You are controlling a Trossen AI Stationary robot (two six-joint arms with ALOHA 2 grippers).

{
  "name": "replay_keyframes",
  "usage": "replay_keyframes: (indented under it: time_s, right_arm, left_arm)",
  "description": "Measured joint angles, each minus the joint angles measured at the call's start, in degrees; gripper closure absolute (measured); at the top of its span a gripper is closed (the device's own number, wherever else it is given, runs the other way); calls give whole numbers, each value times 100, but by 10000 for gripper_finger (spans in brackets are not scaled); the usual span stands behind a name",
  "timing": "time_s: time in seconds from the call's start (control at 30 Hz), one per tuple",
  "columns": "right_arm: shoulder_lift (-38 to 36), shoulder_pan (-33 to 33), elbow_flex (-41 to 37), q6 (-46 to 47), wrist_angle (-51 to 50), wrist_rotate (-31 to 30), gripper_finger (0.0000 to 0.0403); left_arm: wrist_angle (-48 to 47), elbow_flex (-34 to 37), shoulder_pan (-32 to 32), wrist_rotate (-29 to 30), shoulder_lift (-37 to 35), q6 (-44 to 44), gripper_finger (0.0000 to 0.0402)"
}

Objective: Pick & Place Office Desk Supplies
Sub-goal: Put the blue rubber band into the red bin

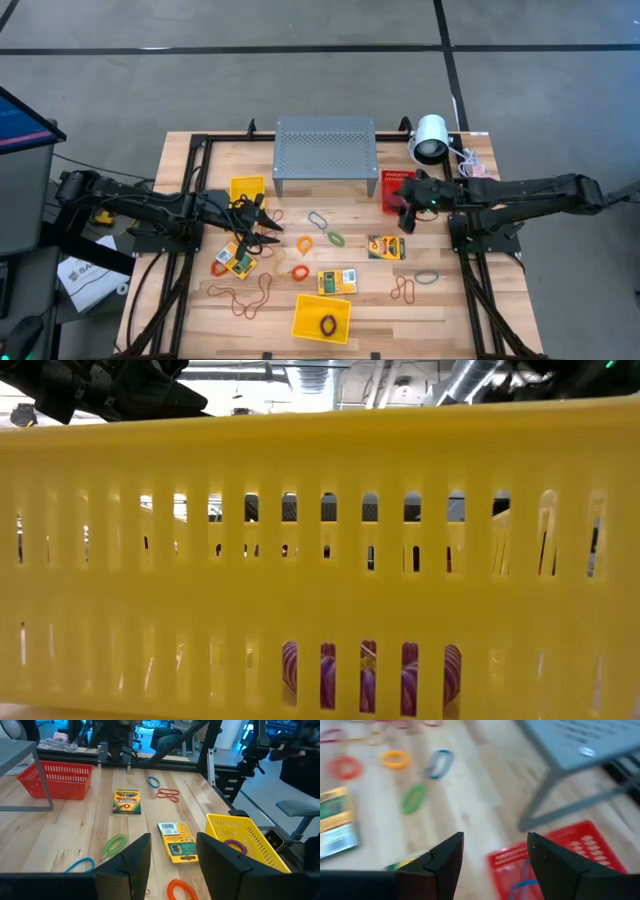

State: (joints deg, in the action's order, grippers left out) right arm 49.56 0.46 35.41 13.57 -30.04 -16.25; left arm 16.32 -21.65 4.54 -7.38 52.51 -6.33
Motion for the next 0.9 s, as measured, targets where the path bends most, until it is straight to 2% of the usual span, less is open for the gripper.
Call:
replay_keyframes:
  time_s: [0.1,0.3,0.53,0.8,0.9]
  right_arm:
    - [-69,450,174,275,-425,138,188]
    - [86,1380,454,1403,-1294,142,188]
    - [714,2517,809,2692,-2322,144,188]
    - [1545,3508,1114,3020,-2751,185,188]
    - [1764,3717,1135,3041,-2778,430,188]
  left_arm:
    - [5,0,0,-2,0,0,247]
    - [26,0,0,-1,0,2,247]
    - [288,0,0,0,0,-4,247]
    - [716,0,0,-1,0,-13,247]
    - [818,0,0,0,0,-19,247]
